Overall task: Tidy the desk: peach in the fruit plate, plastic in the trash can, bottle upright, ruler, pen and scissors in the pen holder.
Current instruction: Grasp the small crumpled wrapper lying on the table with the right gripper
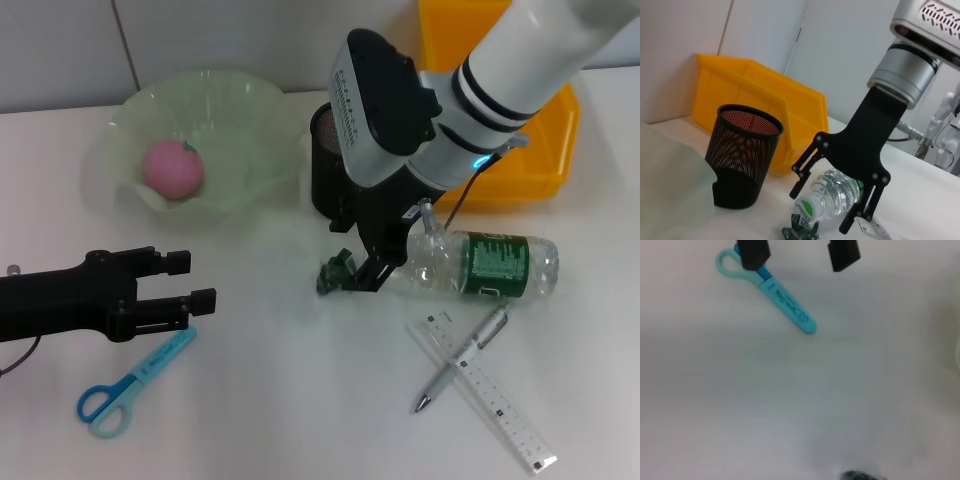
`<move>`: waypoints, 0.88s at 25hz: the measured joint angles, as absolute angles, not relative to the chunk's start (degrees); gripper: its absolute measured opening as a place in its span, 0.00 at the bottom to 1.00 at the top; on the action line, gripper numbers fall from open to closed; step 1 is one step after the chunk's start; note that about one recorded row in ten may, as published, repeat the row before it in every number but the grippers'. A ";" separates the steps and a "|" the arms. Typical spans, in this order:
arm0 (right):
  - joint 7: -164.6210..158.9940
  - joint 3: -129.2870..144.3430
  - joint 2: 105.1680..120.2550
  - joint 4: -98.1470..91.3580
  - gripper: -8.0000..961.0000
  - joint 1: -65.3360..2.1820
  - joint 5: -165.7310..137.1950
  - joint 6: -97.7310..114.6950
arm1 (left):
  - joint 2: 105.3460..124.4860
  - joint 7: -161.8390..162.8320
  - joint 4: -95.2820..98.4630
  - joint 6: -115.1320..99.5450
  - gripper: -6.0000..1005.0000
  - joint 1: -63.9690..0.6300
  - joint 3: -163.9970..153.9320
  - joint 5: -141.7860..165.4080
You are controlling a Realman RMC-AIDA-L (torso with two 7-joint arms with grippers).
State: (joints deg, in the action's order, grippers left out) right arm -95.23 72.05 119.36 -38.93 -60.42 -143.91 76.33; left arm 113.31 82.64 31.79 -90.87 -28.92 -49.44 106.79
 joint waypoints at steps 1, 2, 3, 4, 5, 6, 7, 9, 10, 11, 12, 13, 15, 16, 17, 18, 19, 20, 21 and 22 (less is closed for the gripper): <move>-95.02 72.54 119.41 -38.77 0.72 -60.45 -143.60 76.10 | 113.33 82.68 31.79 -90.87 0.75 -28.91 -49.43 106.79; -95.02 72.54 119.41 -38.77 0.72 -60.45 -143.60 76.10 | 113.33 82.68 31.79 -90.87 0.75 -28.91 -49.43 106.79; -94.71 73.67 119.51 -38.49 0.72 -60.47 -143.08 75.55 | 113.37 82.81 31.81 -90.87 0.75 -28.91 -49.41 106.78; -94.71 73.67 119.51 -38.49 0.72 -60.47 -143.08 75.55 | 113.37 82.81 31.81 -90.87 0.75 -28.91 -49.41 106.78; -94.44 74.28 119.55 -38.23 0.72 -60.49 -142.79 75.32 | 113.39 82.97 31.83 -90.87 0.75 -28.91 -49.40 106.78; -94.44 74.28 119.55 -38.23 0.72 -60.49 -142.79 75.32 | 113.39 83.06 31.83 -90.88 0.75 -28.91 -49.40 106.78; -94.19 74.49 119.58 -38.01 0.72 -60.49 -142.57 75.20 | 113.39 83.06 31.83 -90.88 0.75 -28.91 -49.40 106.78; -93.85 74.66 119.59 -37.78 0.72 -60.49 -142.28 74.86 | 113.39 83.12 31.83 -90.88 0.75 -28.91 -49.40 106.78; -93.76 74.96 119.60 -37.72 0.72 -60.51 -142.05 74.61 | 113.39 83.12 31.83 -90.88 0.75 -28.91 -49.39 106.78; -93.76 74.96 119.60 -37.72 0.72 -60.51 -142.05 74.61 | 113.38 83.13 31.83 -90.88 0.75 -28.92 -49.39 106.78; -93.75 75.09 119.60 -37.72 0.71 -60.51 -141.96 74.59 | 113.38 83.13 31.83 -90.88 0.75 -28.92 -49.39 106.78; -93.69 75.53 119.61 -37.71 0.71 -60.53 -141.77 74.57 | 113.38 83.13 31.83 -90.87 0.75 -28.96 -49.39 106.78; -93.57 75.94 119.62 -37.68 0.71 -60.54 -141.68 74.47 | 113.38 83.14 31.83 -90.87 0.75 -29.00 -49.39 106.78; -93.46 76.00 119.62 -37.65 0.71 -60.54 -141.67 74.42 | 113.40 83.13 31.82 -90.87 0.75 -29.00 -49.39 106.78; -93.35 76.02 119.62 -37.64 0.71 -60.55 -141.66 74.41 | 113.40 83.13 31.82 -90.87 0.75 -29.00 -49.39 106.78; -93.27 76.03 119.62 -37.62 0.71 -60.56 -141.66 74.41 | 113.44 83.12 31.82 -90.85 0.75 -29.00 -49.39 106.78; -93.27 76.03 119.62 -37.62 0.71 -60.56 -141.66 74.41 | 113.44 83.12 31.82 -90.85 0.75 -29.00 -49.39 106.78; -93.22 76.03 119.62 -37.61 0.71 -60.56 -141.66 74.41 | 113.47 83.12 31.82 -90.85 0.75 -29.00 -49.39 106.78; -93.21 76.03 119.62 -37.60 0.71 -60.56 -141.64 74.40 | 113.50 83.11 31.82 -90.84 0.75 -29.00 -49.39 106.78; -93.21 76.12 119.62 -37.60 0.71 -60.56 -141.60 74.39 | 113.52 83.11 31.82 -90.84 0.75 -29.01 -49.39 106.78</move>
State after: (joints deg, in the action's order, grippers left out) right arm -93.21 76.12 119.62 -37.60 -60.56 -141.60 74.39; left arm 113.52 83.11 31.82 -90.84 -29.00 -49.39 106.78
